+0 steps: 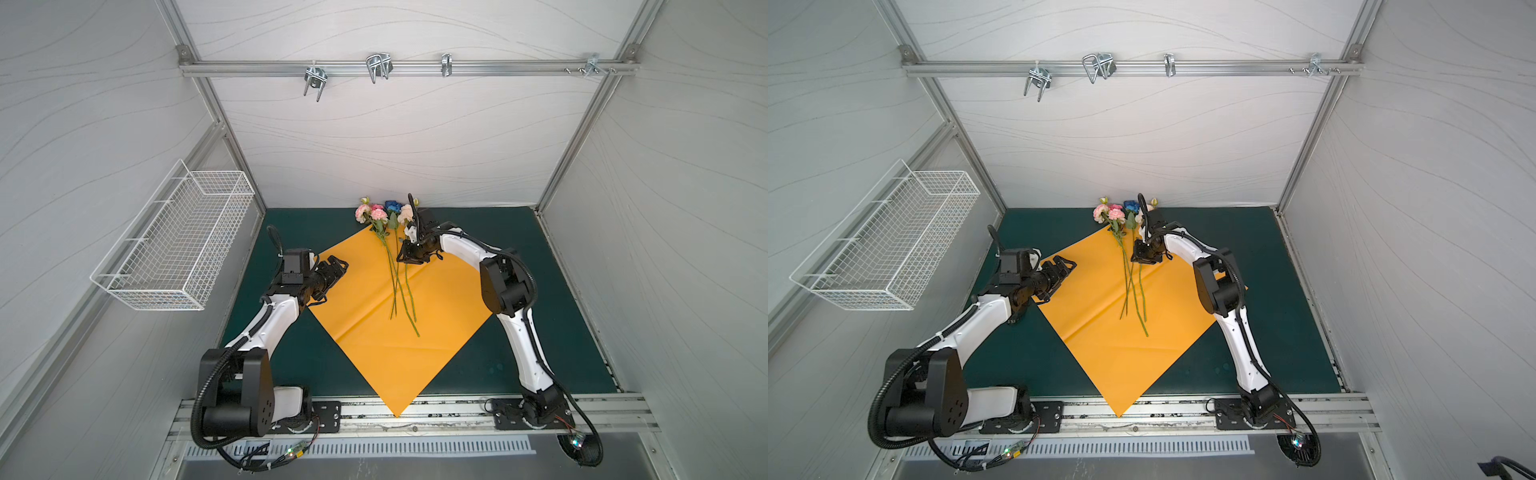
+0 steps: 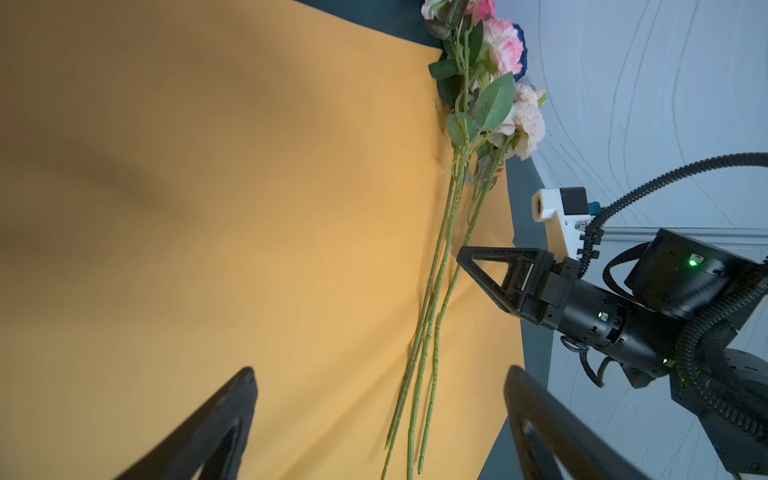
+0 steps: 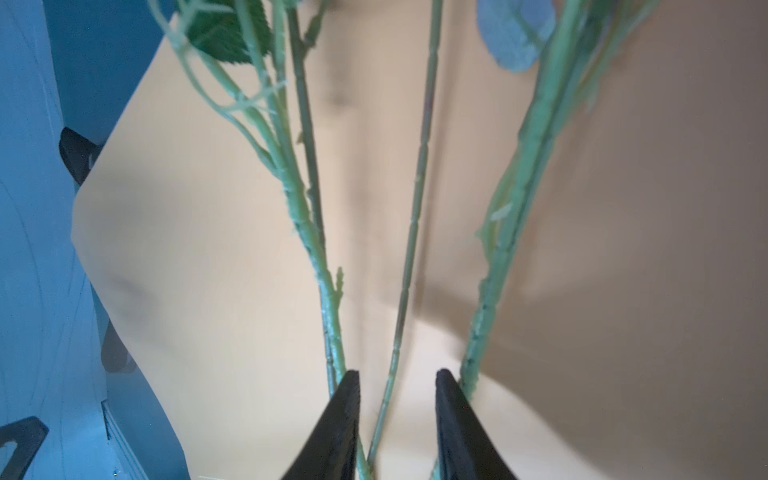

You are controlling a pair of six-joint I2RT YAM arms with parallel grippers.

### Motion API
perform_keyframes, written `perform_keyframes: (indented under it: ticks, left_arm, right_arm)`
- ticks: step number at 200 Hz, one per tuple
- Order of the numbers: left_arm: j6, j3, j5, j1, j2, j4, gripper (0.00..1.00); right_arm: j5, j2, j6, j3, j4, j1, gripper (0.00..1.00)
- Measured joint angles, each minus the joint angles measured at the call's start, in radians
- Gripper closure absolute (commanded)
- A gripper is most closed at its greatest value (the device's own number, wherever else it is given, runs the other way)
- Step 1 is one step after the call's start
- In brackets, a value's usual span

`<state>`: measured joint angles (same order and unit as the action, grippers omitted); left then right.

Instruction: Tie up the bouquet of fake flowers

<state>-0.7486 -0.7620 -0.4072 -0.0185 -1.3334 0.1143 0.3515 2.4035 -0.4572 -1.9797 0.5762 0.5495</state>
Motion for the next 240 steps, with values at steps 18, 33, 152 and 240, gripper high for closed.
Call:
perform_keyframes:
  ticks: [18,33,152,240]
  left_arm:
    - [0.022,-0.075,0.016,-0.079,-0.076,0.002,0.08]
    - [0.041,-0.157,0.031,-0.139,-0.151,-0.002,0.08]
    - [0.146,-0.779,-0.002,-0.205,-0.851,0.029,0.25]
    - [0.219,-0.93,-0.061,-0.205,-0.941,0.084,0.36]
  right_arm:
    - [-0.011,-0.025,0.0,0.048,0.0,0.0,0.67]
    - [-0.026,-0.068,-0.002,0.109,-0.003,-0.002,0.67]
    - [-0.138,-0.33,-0.007,0.475,-0.061,-0.002,0.65]
    - [-0.08,-0.33,-0.068,0.52,-0.111,0.045,0.7]
